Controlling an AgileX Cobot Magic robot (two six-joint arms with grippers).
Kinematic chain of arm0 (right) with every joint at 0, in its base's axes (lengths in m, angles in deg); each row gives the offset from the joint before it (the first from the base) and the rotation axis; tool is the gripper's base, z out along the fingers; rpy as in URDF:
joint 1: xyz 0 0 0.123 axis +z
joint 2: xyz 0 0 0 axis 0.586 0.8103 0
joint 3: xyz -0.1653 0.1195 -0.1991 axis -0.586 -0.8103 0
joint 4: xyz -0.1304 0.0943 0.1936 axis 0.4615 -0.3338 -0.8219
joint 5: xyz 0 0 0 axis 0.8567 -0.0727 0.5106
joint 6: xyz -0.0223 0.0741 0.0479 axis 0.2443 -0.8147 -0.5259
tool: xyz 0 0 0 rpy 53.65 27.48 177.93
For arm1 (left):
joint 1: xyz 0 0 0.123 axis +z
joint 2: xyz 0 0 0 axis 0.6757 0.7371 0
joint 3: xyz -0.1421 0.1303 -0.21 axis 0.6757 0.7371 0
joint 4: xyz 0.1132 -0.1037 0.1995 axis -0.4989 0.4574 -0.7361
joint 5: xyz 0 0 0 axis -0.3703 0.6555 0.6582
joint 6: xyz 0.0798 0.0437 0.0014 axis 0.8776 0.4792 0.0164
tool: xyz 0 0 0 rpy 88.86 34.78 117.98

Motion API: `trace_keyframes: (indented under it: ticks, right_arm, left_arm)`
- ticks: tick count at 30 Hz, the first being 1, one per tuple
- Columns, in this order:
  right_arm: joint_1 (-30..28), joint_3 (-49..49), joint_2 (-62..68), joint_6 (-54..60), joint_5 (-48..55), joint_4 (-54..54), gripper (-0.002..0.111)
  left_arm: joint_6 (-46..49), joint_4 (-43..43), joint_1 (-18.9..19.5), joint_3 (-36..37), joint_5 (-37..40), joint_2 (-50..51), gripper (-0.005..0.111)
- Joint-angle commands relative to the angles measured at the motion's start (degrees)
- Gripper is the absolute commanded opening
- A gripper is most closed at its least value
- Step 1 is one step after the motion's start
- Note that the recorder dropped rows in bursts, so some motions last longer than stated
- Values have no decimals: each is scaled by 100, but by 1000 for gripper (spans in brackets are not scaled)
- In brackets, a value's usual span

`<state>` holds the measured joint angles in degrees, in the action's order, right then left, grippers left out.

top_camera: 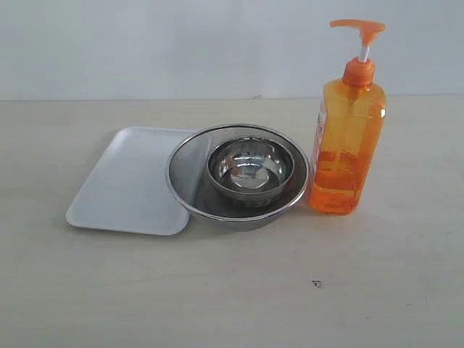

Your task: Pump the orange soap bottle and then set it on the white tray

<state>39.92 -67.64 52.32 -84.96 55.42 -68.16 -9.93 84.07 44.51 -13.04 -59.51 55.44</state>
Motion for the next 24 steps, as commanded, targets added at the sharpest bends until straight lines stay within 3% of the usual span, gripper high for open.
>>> trace_keyframes:
  ticks: [1,6,14,19,24]
  right_arm:
    - [-17,0,-23,11,-66,22,0]
    - [-17,0,-23,11,-462,22,0]
    - [-17,0,-23,11,-2931,22,0]
    - [-17,945,382,11,-1710,22,0]
    - [-17,2266,2528,-212,-149,-171,0]
  left_arm:
    - [17,-2,10,21,-5,-21,5]
    - [17,-2,10,21,-5,-21,5]
    - [17,-2,10,21,-5,-21,5]
    - [17,-2,10,21,-5,-21,5]
    - [17,-2,10,21,-5,-21,5]
